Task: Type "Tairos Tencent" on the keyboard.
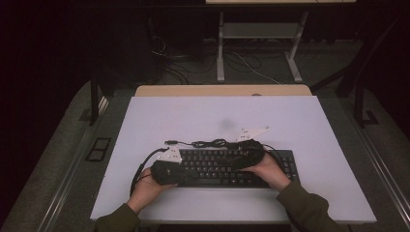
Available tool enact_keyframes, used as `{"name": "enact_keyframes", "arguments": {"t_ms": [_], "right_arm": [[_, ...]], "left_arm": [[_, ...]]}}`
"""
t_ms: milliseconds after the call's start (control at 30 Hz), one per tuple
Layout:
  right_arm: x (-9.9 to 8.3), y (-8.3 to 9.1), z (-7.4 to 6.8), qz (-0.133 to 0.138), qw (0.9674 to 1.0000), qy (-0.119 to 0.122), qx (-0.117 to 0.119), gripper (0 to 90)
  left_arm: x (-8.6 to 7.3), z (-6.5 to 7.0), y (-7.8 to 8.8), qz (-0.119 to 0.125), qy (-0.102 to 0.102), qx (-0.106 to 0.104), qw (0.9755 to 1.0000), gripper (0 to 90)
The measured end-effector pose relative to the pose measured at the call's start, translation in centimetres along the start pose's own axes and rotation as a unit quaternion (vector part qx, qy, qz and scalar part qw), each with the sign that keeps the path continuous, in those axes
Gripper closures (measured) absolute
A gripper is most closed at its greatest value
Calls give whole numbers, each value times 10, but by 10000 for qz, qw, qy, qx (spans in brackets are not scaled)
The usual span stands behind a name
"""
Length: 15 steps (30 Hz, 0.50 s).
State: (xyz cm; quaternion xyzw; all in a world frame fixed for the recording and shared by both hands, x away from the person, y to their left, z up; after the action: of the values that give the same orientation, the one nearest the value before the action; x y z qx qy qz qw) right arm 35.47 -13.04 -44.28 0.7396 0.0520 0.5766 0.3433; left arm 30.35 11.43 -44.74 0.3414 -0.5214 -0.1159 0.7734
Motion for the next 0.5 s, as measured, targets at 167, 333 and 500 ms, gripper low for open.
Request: {"name": "enact_keyframes", "arguments": {"t_ms": [167, 333, 500], "right_arm": [[0, 0, 0, 3, 10000, -4, 2, 286], [0, 0, 0, 17, 10000, -3, 0, 286], [0, 1, 0, 17, 10000, -10, -4, 286]], "left_arm": [[0, 3, -5, -73, -36, -54, 10000, 891], [-1, 3, -7, -134, -84, -56, 9999, 890], [-1, 3, -9, -150, -88, -66, 9998, 891]]}}
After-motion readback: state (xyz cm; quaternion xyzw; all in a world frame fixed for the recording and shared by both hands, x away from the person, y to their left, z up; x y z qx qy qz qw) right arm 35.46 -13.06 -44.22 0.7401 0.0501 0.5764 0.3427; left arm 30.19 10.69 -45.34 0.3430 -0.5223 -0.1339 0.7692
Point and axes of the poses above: each handheld gripper's, and its own axes: y roughly backward along the jaws, x roughly out of its top, z roughly to its right, the point moved 3 cm from there along -y, roughly forward along the jaws, and after that the axes turned 5 degrees about y, right-handed, at the moved point
